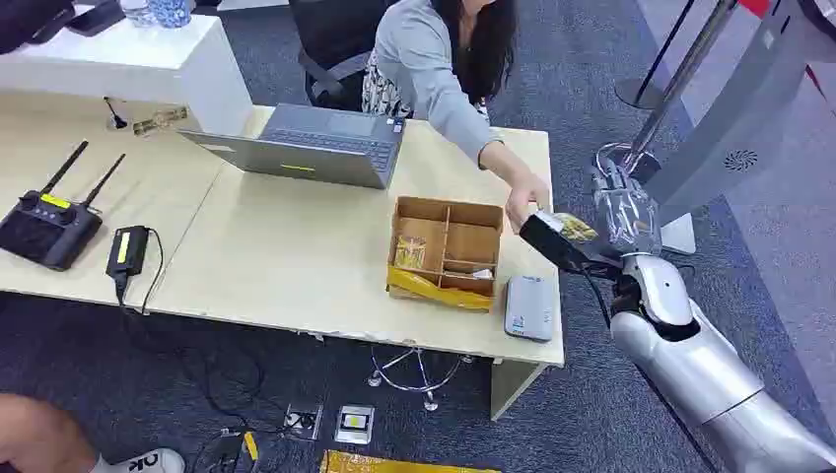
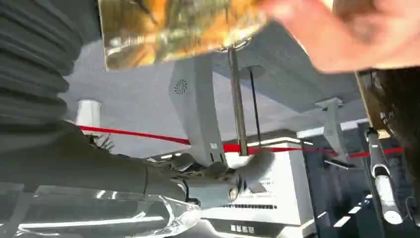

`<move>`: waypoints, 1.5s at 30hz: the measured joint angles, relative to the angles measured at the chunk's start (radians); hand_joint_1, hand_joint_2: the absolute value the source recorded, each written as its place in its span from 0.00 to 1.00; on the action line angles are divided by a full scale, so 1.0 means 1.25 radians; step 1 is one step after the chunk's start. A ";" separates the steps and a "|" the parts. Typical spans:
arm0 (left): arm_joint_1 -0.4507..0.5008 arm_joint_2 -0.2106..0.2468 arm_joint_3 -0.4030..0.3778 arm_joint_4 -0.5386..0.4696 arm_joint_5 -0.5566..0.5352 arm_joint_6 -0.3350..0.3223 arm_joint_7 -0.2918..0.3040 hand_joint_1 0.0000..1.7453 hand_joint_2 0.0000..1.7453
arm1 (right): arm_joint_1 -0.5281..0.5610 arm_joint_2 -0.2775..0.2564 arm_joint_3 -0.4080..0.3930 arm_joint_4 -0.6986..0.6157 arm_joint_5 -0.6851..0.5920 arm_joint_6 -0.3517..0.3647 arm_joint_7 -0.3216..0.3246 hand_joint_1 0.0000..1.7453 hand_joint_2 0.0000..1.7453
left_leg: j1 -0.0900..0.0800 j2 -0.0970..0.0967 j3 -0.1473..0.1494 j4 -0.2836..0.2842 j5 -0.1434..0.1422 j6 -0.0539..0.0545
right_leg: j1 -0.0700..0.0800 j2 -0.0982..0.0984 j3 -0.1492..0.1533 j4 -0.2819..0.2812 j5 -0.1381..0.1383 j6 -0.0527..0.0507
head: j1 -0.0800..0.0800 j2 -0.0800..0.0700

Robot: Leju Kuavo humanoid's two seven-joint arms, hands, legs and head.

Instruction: Pass the card to the sensor for recognition and then transmit it.

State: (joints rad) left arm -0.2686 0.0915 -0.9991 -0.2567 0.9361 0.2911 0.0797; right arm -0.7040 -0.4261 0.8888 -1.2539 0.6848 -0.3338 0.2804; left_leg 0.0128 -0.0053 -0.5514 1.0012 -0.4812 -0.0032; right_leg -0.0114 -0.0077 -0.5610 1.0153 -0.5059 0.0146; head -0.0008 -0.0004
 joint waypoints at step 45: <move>-0.003 0.000 -0.006 0.003 0.016 0.015 -0.007 0.00 0.00 | 0.080 0.006 0.005 0.018 -0.023 -0.001 -0.030 1.00 1.00 | 0.000 0.000 0.000 0.000 0.000 0.000 | 0.000 0.000 -0.001 0.000 0.000 0.000 | 0.000 0.000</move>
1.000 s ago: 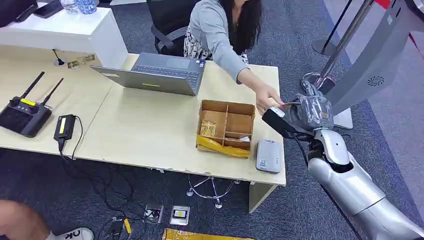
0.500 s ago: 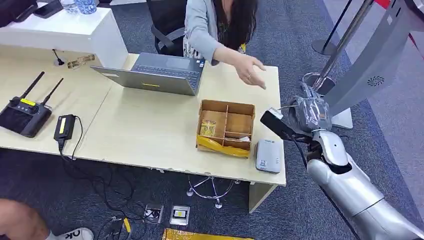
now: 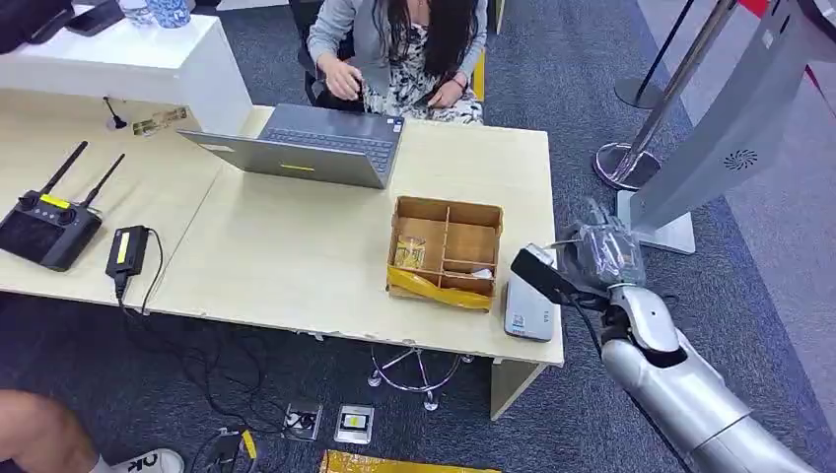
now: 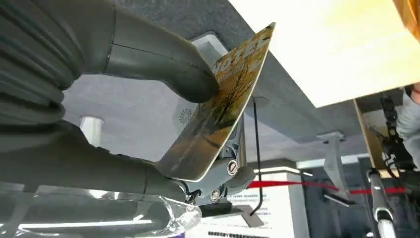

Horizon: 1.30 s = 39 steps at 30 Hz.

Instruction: Pass the card to the sensor for recognition and then transmit it.

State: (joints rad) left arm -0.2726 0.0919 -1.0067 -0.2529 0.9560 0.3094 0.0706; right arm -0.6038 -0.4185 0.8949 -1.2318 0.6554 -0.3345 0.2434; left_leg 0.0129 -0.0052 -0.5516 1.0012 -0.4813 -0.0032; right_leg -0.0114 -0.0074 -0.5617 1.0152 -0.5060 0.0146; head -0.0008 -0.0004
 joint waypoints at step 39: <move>0.000 0.000 -0.001 0.000 0.000 -0.003 0.000 0.00 0.00 | 0.050 0.044 0.057 0.149 -0.035 -0.014 -0.057 1.00 1.00 | 0.000 0.000 0.000 0.000 0.000 0.000 | 0.000 0.000 0.000 0.000 0.000 0.000 | 0.000 0.000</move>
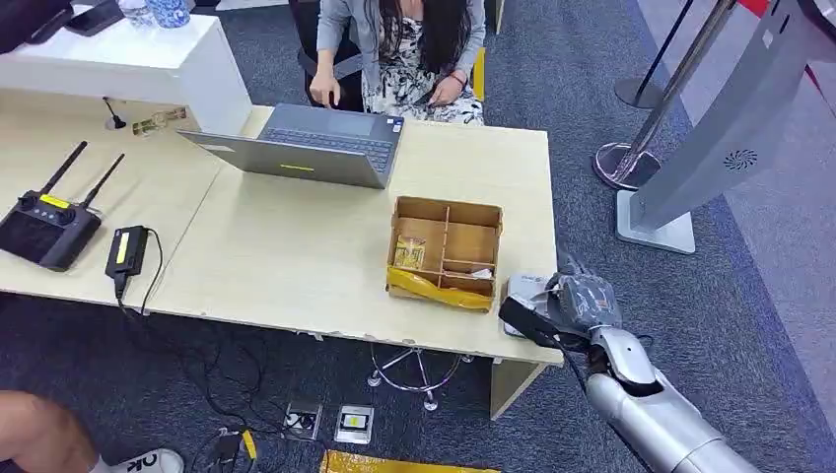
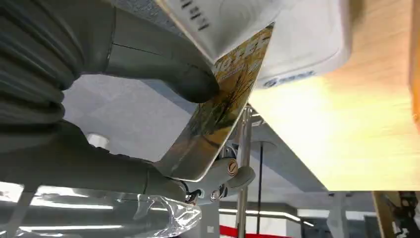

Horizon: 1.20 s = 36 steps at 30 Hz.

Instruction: Pass the card to the sensor for recognition and then transmit it.

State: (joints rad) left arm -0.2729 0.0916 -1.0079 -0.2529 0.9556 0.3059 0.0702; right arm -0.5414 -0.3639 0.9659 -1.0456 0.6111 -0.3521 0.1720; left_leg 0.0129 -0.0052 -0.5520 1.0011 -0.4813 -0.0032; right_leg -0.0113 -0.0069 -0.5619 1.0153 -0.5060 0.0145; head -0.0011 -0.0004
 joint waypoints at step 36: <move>0.000 0.000 -0.003 0.000 -0.005 -0.001 0.000 0.00 0.00 | -0.064 0.008 -0.016 0.038 -0.092 -0.044 -0.002 1.00 1.00 | 0.000 0.000 0.000 0.000 0.000 0.000 | 0.000 0.001 0.000 0.000 0.000 0.000 | 0.000 0.000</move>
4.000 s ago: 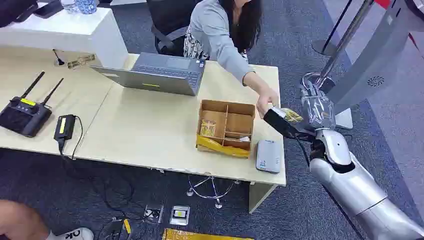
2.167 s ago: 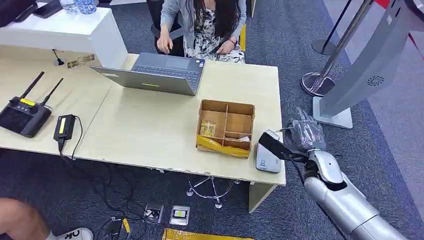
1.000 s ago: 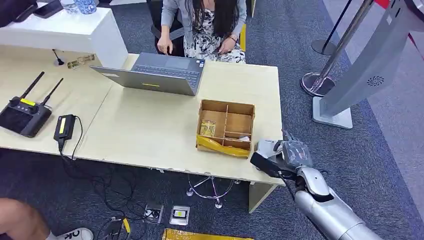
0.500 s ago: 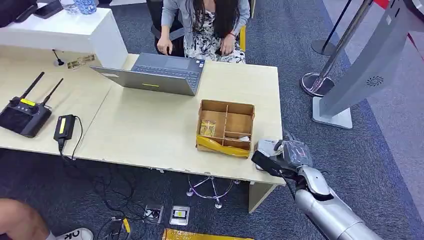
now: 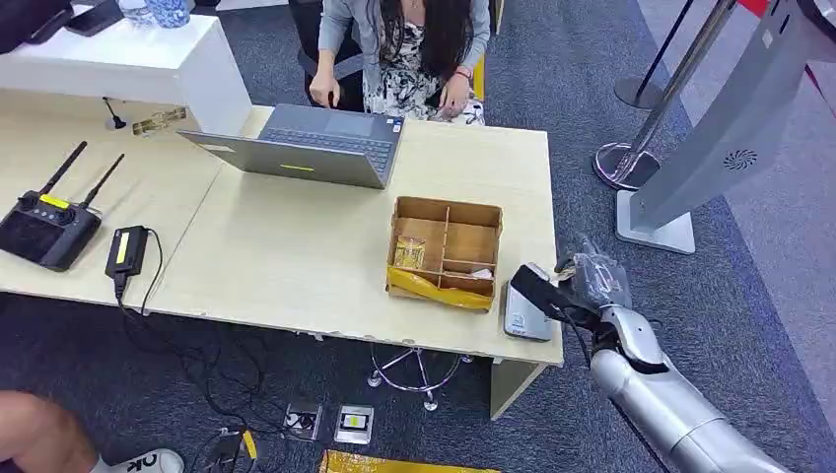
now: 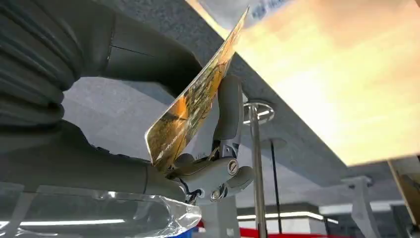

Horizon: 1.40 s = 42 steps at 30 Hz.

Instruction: Pass the card to the sensor for recognition and then transmit it.

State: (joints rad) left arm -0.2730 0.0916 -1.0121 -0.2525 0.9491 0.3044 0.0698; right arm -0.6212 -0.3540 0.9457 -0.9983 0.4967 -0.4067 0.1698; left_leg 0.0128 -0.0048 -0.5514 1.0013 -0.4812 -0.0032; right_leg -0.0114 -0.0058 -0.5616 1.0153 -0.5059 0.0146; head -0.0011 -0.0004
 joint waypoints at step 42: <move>-0.027 -0.019 -0.035 0.001 -0.027 -0.025 0.029 0.00 0.00 | -0.150 0.156 -0.014 0.084 0.077 -0.009 -0.044 1.00 1.00 | 0.000 0.000 0.000 0.000 0.000 0.000 | 0.000 0.000 0.000 0.000 0.000 0.000 | 0.000 0.000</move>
State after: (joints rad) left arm -0.3066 0.0675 -1.0555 -0.2518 0.9155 0.2731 0.1064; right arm -0.8089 -0.1591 0.9277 -0.8938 0.5924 -0.4177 0.1152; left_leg 0.0130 -0.0048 -0.5516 1.0012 -0.4808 -0.0038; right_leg -0.0112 -0.0057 -0.5618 1.0159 -0.5058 0.0144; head -0.0008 -0.0004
